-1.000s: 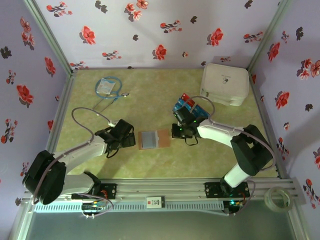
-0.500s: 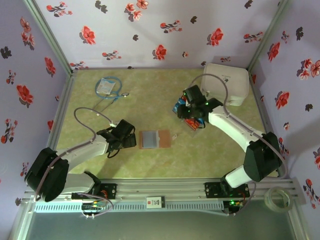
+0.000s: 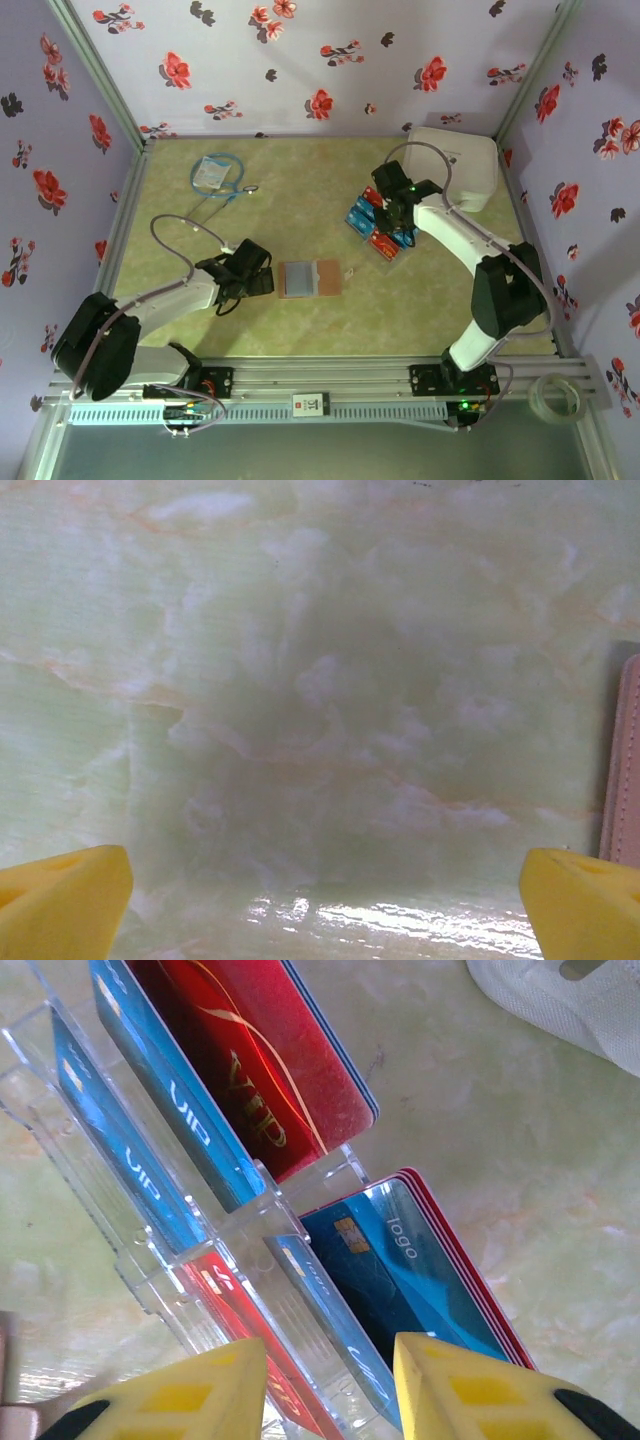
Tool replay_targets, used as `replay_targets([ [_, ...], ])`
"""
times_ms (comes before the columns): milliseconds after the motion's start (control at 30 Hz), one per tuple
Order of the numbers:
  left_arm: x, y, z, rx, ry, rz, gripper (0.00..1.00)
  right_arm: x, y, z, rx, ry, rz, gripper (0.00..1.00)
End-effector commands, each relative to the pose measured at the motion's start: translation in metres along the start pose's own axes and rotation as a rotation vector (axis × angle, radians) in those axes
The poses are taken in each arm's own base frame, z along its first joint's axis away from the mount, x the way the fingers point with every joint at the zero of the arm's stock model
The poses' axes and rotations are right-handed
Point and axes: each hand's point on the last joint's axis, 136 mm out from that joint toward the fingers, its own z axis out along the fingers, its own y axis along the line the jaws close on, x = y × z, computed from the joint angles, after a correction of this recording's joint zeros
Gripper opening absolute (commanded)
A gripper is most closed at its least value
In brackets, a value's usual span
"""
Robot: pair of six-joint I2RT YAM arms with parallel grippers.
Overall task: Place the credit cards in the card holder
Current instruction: Pick up the credit card from the storage box.
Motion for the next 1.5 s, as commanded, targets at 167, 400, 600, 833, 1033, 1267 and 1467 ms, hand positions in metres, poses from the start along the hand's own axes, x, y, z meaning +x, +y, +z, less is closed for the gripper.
replay_targets([
  [167, -0.008, -0.010, -0.002, 0.019, -0.012, 0.020, 1.00, 0.004, -0.010, 0.009, 0.065, 0.036, -0.050, 0.37],
  [400, -0.009, -0.011, -0.002, 0.019, -0.013, 0.023, 1.00, 0.012, -0.004, 0.012, 0.029, 0.047, -0.041, 0.31],
  [600, -0.008, -0.011, -0.002, 0.021, -0.012, 0.022, 1.00, 0.014, -0.002, 0.010, 0.007, 0.047, -0.038, 0.21],
  [833, -0.008, -0.011, -0.003, 0.020, -0.013, 0.020, 1.00, 0.015, 0.000, 0.012, 0.001, 0.049, -0.037, 0.17],
  [1033, -0.007, -0.010, -0.003, 0.019, -0.011, 0.023, 1.00, 0.011, -0.003, 0.008, 0.014, 0.036, -0.039, 0.18],
  [1267, -0.007, -0.010, -0.003, 0.019, -0.010, 0.024, 1.00, 0.010, -0.006, 0.002, 0.024, 0.028, -0.045, 0.16],
  [1467, -0.007, -0.011, -0.003, 0.021, -0.010, 0.027, 1.00, 0.010, -0.007, 0.000, 0.026, 0.024, -0.048, 0.12],
])
